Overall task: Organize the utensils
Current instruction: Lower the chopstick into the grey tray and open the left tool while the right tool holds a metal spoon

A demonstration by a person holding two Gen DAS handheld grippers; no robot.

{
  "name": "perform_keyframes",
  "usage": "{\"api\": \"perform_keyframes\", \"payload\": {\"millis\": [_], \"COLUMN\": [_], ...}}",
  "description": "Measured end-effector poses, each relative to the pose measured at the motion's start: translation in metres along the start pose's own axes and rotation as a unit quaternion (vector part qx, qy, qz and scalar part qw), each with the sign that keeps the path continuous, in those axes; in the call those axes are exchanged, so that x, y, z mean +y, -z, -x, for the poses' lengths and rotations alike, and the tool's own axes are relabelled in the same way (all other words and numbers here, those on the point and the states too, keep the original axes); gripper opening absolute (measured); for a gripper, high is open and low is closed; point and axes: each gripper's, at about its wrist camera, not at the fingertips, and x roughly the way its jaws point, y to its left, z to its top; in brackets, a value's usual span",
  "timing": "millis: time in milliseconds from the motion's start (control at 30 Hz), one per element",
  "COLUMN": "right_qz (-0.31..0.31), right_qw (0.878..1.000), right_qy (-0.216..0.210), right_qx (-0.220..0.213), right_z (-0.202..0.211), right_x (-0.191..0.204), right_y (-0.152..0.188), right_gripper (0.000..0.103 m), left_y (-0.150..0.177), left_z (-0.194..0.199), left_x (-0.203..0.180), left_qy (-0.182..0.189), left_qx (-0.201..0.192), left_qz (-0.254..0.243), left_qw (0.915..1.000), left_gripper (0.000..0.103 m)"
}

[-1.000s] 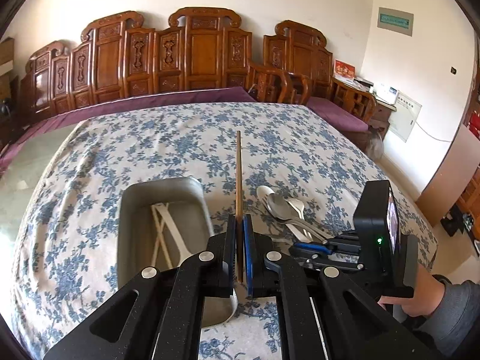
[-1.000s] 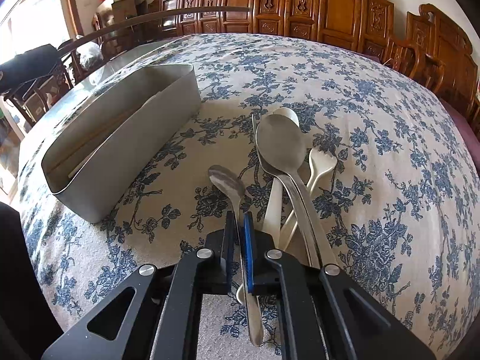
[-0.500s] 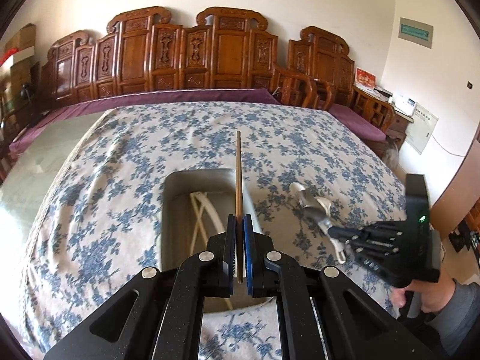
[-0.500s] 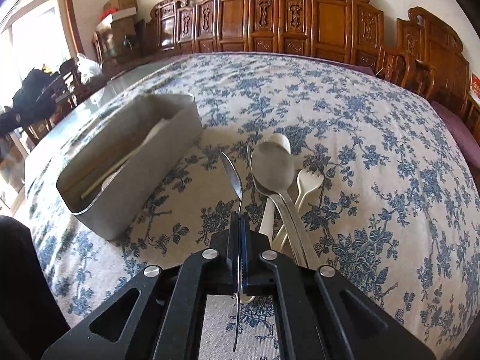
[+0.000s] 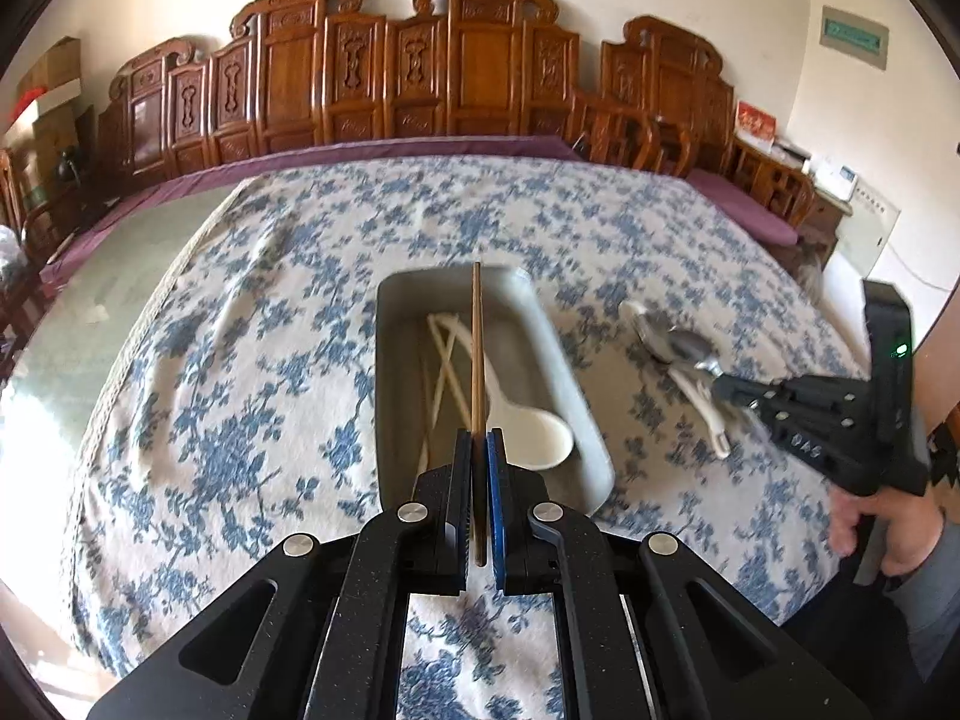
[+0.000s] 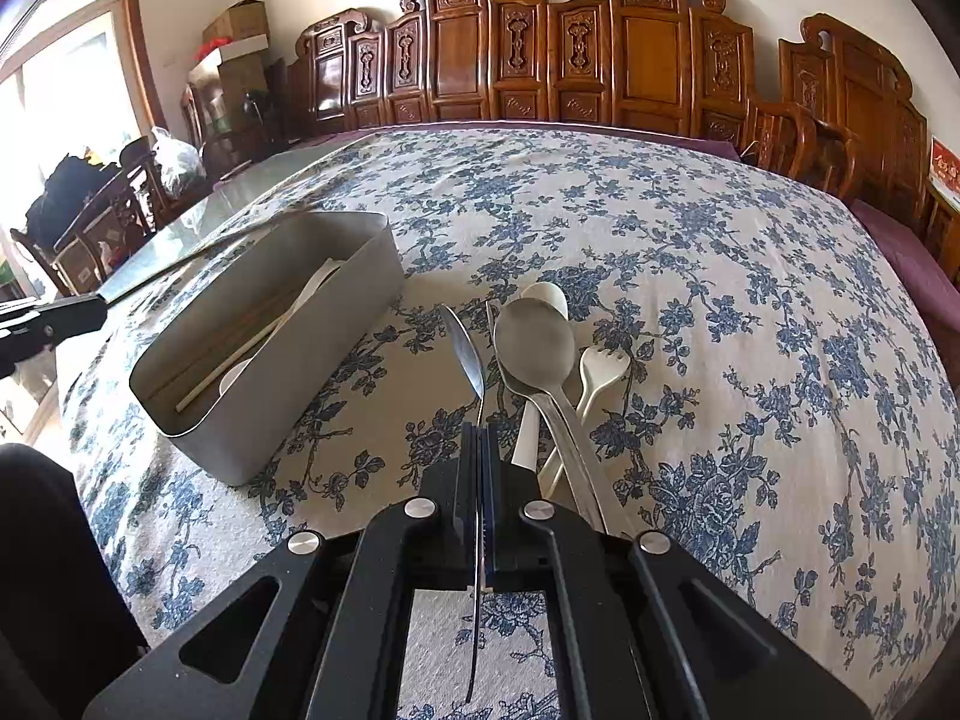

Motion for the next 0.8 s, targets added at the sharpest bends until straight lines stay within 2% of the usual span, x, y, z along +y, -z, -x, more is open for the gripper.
{"api": "perform_keyframes", "payload": {"millis": [467,800], "right_qz": [-0.008,-0.008], "right_qw": [1.000,1.000], "right_qy": [-0.007,-0.015], "right_qx": [-0.001,-0.002], "right_z": [0.004,0.005], "right_x": [-0.006,-0.001], "right_y": [0.003,0.002], "right_gripper": [0.002,0.002], "left_y": [0.002,0.001], "left_z": [-0.039,-0.053], "left_x": [-0.006,-0.009], "left_qy": [-0.012,-0.018], "left_qx": [0.026,0.036], "left_qz": [-0.004,-0.009], "left_qw": [0.9996,0.9991], "left_gripper": [0.004,0.004]}}
